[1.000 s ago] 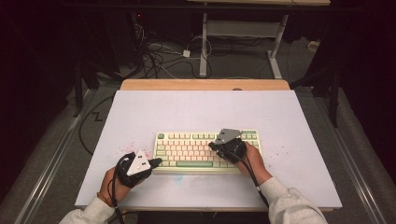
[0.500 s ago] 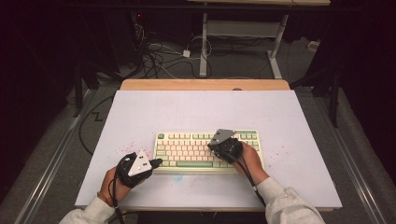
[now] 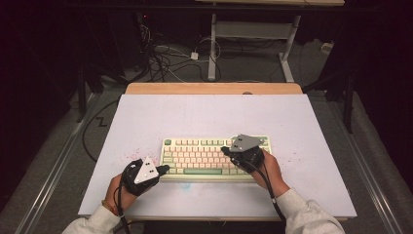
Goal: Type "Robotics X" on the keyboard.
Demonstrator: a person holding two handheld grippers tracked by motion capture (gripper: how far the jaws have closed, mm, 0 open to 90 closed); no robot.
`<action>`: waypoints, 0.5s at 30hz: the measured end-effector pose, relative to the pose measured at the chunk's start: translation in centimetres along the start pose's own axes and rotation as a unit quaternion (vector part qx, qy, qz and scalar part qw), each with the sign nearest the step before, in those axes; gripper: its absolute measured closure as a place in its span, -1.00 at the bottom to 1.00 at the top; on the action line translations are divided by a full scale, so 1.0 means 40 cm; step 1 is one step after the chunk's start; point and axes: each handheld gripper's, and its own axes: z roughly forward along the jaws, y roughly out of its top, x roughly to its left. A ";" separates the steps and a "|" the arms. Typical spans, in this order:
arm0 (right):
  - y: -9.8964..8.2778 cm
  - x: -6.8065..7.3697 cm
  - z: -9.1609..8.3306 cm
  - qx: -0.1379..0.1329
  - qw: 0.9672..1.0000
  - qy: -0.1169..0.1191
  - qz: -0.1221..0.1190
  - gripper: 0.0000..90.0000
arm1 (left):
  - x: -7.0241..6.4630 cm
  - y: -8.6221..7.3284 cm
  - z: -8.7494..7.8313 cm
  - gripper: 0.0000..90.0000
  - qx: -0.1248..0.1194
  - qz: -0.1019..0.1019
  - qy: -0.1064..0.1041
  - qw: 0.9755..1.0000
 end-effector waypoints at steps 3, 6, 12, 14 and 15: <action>0.001 0.000 -0.018 -0.012 1.000 -0.004 0.002 1.00 | 0.001 0.000 0.001 0.88 -0.001 -0.002 0.000 1.000; -0.002 0.001 -0.033 -0.021 1.000 -0.007 0.004 1.00 | 0.003 0.003 0.001 0.94 -0.005 -0.005 0.006 1.000; -0.015 0.002 -0.063 -0.034 0.999 -0.005 0.006 0.95 | 0.005 0.005 -0.001 0.94 -0.005 -0.004 0.008 1.000; -0.021 0.004 -0.072 -0.036 0.999 -0.004 0.003 0.92 | 0.005 0.006 -0.002 0.94 -0.007 -0.009 0.003 1.000; -0.028 0.005 -0.081 -0.039 0.999 -0.005 0.002 0.92 | 0.005 0.008 -0.003 0.94 -0.007 -0.010 0.003 1.000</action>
